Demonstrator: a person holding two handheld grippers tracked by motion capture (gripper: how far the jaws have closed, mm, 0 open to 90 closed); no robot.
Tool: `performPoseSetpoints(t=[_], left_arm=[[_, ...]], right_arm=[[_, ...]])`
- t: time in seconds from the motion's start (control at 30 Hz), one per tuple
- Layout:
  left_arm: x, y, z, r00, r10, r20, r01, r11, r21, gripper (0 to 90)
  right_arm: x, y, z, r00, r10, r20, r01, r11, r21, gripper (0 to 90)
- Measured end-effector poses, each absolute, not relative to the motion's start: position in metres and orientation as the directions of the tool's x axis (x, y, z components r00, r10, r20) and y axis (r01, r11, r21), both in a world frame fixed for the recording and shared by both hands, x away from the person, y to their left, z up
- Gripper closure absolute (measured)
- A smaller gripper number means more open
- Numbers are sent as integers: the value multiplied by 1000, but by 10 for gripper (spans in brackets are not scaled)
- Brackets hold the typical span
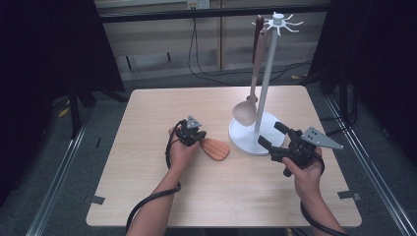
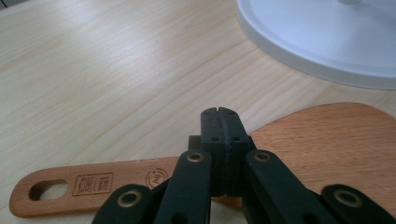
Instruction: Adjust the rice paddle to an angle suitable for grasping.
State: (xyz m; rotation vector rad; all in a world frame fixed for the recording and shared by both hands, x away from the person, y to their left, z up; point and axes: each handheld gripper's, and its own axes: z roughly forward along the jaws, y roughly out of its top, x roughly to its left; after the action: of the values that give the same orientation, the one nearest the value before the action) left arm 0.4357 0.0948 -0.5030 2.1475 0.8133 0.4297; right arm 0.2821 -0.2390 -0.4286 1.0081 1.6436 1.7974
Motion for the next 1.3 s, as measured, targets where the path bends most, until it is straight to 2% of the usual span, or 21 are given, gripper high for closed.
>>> performPoseSetpoints(t=[0.07,0.13,0.27,0.43,0.5,0.83,1.07,1.3], left_arm=[[441,96,-507,727,685,47,418,-495,762,900],[442,94,-511,709,705,-1,455,-457,765,900],[439,88,-510,738,675,1,443,-486,753,900],[423,88,-509,753,658,-9,441,-493,750,900],[414,89,-510,750,660,-42,455,-469,757,900],[376,88,-510,774,632,-41,435,-484,759,900],[365,82,-508,799,598,-60,431,-501,751,900],[382,115,-490,754,655,-46,438,-450,778,892]], right_arm=[[282,-240,-429,-602,775,193,123,-148,981,129],[282,-241,-430,-598,778,192,122,-148,981,130],[283,-241,-430,-603,773,194,125,-148,981,130],[282,-240,-430,-602,774,194,127,-146,981,130],[282,-239,-430,-605,774,190,129,-140,982,130],[282,-232,-430,-609,770,188,132,-135,982,130],[281,-226,-429,-621,764,172,131,-116,985,130],[281,-228,-430,-617,766,182,135,-125,983,130]])
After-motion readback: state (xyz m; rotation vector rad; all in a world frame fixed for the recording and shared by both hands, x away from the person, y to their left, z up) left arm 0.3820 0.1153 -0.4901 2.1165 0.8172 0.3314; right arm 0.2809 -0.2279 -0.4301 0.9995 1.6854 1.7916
